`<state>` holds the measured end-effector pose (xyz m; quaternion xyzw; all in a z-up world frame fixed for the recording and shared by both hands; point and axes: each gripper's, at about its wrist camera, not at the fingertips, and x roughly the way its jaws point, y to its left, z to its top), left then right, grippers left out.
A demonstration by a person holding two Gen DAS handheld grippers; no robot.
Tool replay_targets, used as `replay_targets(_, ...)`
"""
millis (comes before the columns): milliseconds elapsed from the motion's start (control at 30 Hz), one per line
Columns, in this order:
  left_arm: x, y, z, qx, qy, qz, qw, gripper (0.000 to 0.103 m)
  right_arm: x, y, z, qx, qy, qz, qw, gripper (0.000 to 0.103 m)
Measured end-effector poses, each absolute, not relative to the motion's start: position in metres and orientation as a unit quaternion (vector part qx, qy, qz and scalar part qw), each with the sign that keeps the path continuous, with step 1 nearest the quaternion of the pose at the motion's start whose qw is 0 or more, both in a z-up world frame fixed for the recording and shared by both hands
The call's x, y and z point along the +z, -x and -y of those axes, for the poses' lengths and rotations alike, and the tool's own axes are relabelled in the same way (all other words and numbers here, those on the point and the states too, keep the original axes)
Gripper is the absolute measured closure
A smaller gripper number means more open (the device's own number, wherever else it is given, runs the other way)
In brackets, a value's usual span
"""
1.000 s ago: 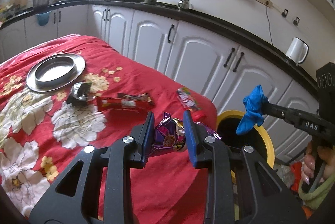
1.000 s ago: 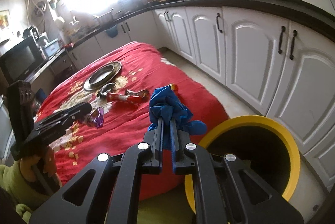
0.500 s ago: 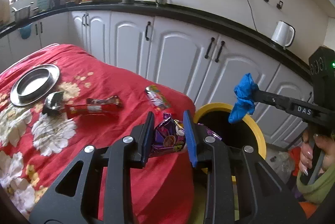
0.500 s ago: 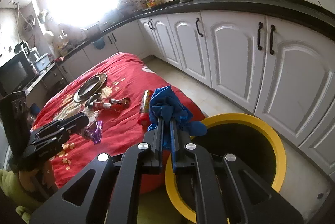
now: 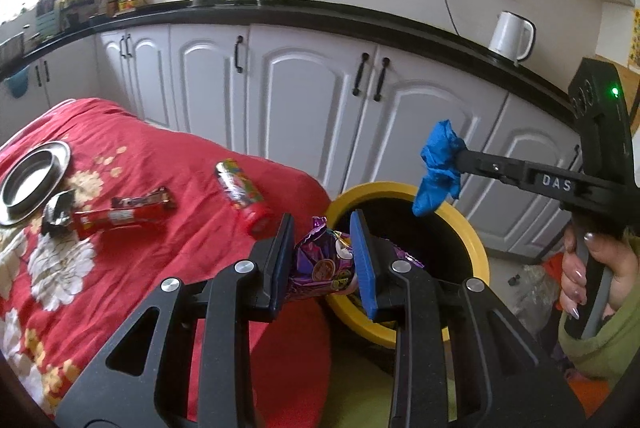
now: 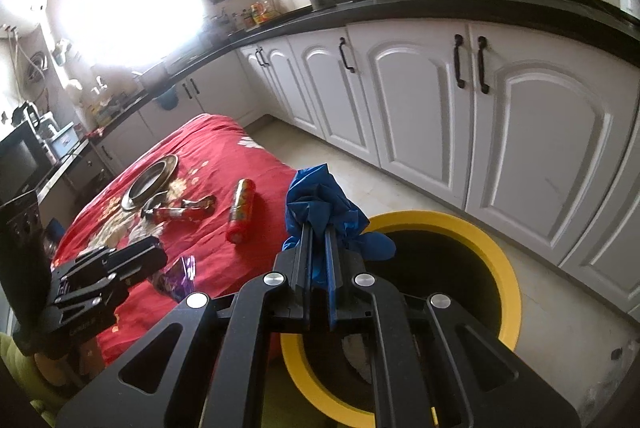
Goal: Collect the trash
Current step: 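Carry the purple wrapper and blue bag over the bin with both tools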
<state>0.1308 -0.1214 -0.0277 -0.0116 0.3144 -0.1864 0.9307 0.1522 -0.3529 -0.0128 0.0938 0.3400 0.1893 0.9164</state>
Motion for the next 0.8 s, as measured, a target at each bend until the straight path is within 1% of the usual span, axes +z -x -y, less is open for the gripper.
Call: replay_targets(800, -0.064, -0.137, 0.185, -0.251, -0.035, -0.348, 0.903, 0.081, -0.061, -0.168, 0.395, 0.138, -0.116, -0.379, 0.908, 0.097)
